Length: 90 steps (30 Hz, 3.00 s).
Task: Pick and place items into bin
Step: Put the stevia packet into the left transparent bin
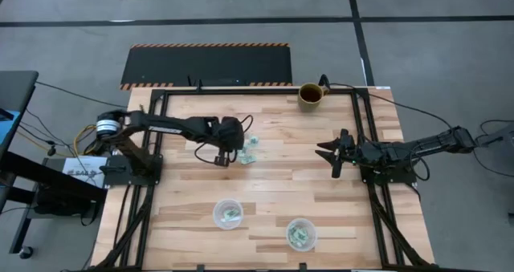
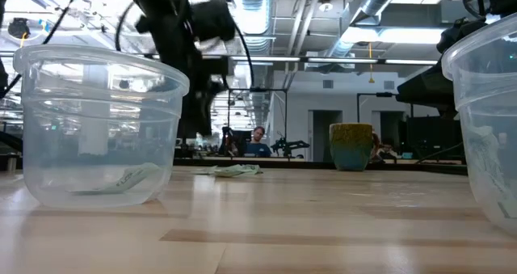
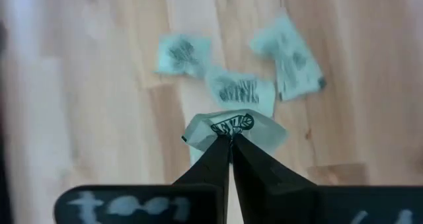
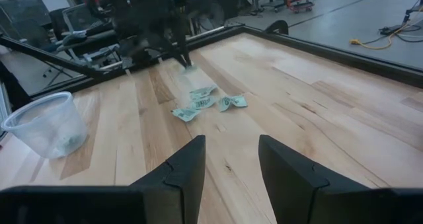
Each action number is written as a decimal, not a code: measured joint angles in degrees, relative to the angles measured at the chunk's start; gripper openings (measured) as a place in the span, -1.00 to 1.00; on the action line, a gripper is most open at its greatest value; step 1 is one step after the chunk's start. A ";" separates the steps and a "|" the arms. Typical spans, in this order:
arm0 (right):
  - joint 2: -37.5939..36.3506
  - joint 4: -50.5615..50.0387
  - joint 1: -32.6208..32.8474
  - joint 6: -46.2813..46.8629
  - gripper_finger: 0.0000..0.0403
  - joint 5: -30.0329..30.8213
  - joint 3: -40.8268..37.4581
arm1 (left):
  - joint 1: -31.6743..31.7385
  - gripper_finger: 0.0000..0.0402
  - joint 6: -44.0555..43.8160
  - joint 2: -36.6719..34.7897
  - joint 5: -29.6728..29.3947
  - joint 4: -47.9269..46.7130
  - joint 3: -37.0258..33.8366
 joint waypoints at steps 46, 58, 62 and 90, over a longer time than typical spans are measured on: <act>0.01 -0.01 0.00 0.00 -0.34 -0.01 0.00 | -48.64 -0.63 -68.04 -5.46 -16.84 7.39 0.07; 0.01 0.00 0.00 0.00 -0.34 -0.02 0.00 | -41.73 -0.47 -60.94 -6.35 -14.46 2.52 1.12; 0.00 0.00 0.00 0.00 -0.33 0.00 0.00 | -36.94 -0.47 -53.86 -6.78 -14.86 -8.69 4.74; 0.00 0.00 0.00 0.00 -0.34 0.00 0.00 | 3.02 -0.22 -0.38 -6.38 6.31 -0.17 -4.17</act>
